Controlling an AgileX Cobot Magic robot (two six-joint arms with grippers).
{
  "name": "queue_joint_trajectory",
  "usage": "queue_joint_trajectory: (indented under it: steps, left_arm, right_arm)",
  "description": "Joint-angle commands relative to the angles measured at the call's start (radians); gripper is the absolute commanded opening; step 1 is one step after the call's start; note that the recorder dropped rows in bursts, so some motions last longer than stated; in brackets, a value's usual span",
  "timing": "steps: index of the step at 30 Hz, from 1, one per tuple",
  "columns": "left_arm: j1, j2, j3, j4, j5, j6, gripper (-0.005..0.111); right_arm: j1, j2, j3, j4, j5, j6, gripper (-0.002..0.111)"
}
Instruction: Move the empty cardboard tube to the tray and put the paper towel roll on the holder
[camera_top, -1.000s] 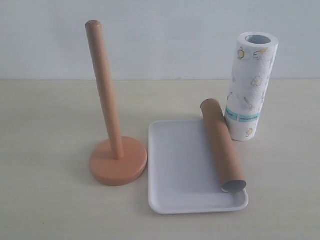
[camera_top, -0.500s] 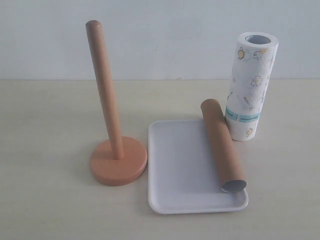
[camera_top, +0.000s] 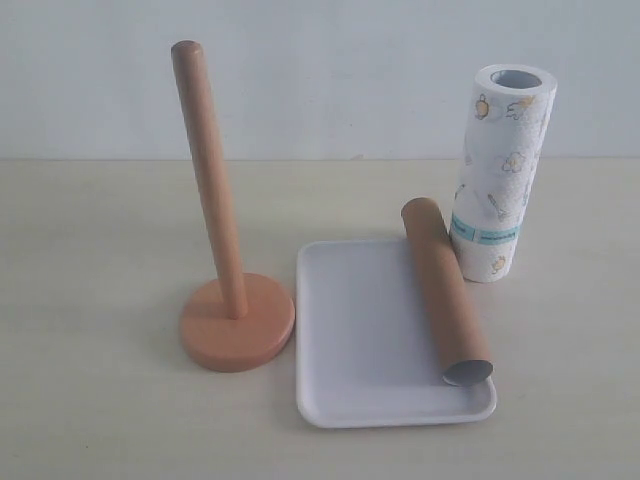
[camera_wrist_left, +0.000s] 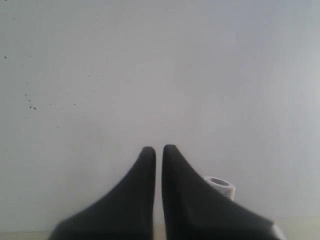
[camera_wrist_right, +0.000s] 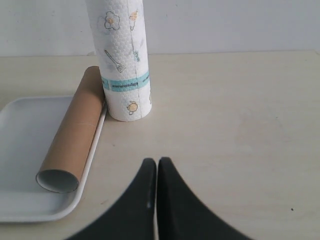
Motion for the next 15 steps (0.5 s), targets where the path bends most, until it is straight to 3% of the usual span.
queue_joint_trajectory:
  steps: [1,3,6,12,15]
  left_arm:
    - [0.005,-0.005,0.003,-0.055,-0.038,-0.035,0.004]
    - [0.005,-0.005,0.003,-0.11,-0.027,0.058,0.004]
    - [0.005,-0.005,0.007,-0.327,0.027,0.48,0.004]
    - [0.005,-0.005,0.049,-1.056,0.16,1.445,0.004]
    - [0.005,-0.005,0.086,-1.256,0.171,1.633,0.004]
  right_arm:
    - [0.003,-0.005,0.0,0.002,-0.007,0.0,0.0]
    - [0.003,-0.005,0.0,0.002,-0.007,0.0,0.0]
    - [0.003,-0.005,0.0,0.002,-0.007,0.0,0.0]
    - [0.003,-0.005,0.0,0.002,-0.007,0.0,0.0]
    - [0.003,-0.005,0.0,0.009,-0.007,0.0,0.0]
